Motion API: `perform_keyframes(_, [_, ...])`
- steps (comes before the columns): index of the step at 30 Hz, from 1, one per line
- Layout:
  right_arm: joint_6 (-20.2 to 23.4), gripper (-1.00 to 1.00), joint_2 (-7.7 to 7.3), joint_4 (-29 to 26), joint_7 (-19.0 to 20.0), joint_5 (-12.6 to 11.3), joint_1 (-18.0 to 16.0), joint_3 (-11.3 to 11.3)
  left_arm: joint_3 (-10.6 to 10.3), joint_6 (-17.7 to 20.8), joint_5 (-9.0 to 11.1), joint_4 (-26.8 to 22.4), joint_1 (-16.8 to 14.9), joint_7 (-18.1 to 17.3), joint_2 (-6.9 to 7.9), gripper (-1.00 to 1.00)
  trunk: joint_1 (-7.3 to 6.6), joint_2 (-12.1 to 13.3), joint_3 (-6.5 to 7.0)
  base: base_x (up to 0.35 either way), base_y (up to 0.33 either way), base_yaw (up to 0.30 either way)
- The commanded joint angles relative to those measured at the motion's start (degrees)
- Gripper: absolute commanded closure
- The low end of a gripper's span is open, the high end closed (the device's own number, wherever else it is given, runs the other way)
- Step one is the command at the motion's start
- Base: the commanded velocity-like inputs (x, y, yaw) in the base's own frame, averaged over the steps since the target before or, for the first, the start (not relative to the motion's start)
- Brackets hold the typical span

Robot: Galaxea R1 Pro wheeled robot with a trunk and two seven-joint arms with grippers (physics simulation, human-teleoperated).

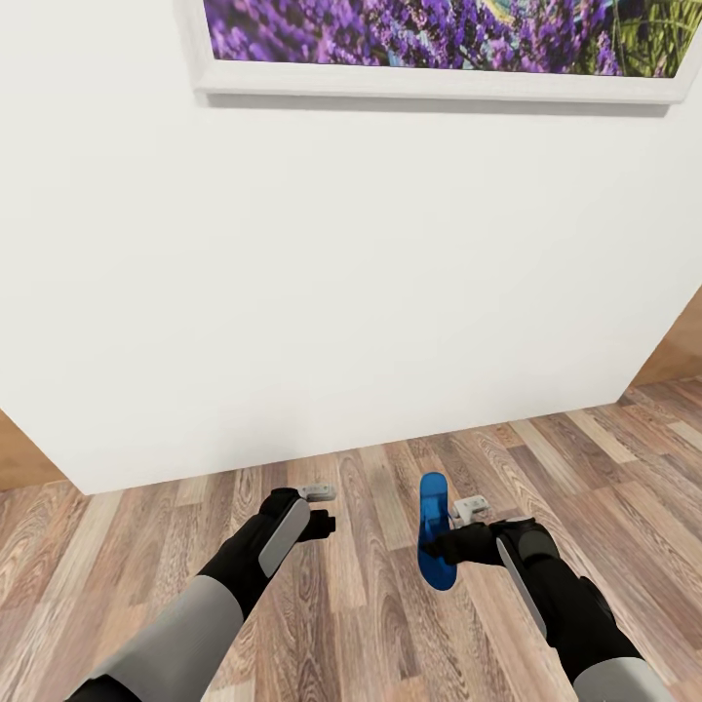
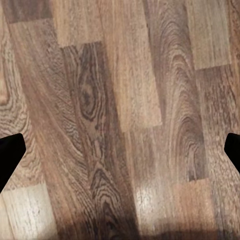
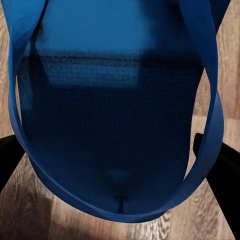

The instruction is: In the bedroom, move the book from the bed onto either nightstand, and place the two sandals side by side next to the bed.

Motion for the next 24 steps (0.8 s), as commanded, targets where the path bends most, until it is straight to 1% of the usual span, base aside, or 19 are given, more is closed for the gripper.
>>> perform_keyframes(1, [0.17,1.00,-0.04,-0.07,0.35,0.43,-0.03,0.07,-0.17,0.07,0.60,-0.06,-0.04,0.57,0.03,-1.00,-0.01,-0.02,-0.05,0.000,0.000,0.000])
perform_keyframes(23, [0.17,1.00,-0.04,-0.07,0.37,0.43,-0.04,0.08,-0.16,0.06,0.61,-0.06,-0.03,0.56,0.03,-1.00,-0.01,-0.02,-0.05,0.000,0.000,0.000])
perform_keyframes(24, [0.15,1.00,0.00,-0.03,0.30,0.41,0.26,0.11,-0.50,0.10,0.56,-0.12,0.28,0.45,0.36,-1.00,-0.01,-0.02,-0.05,0.000,0.000,0.000])
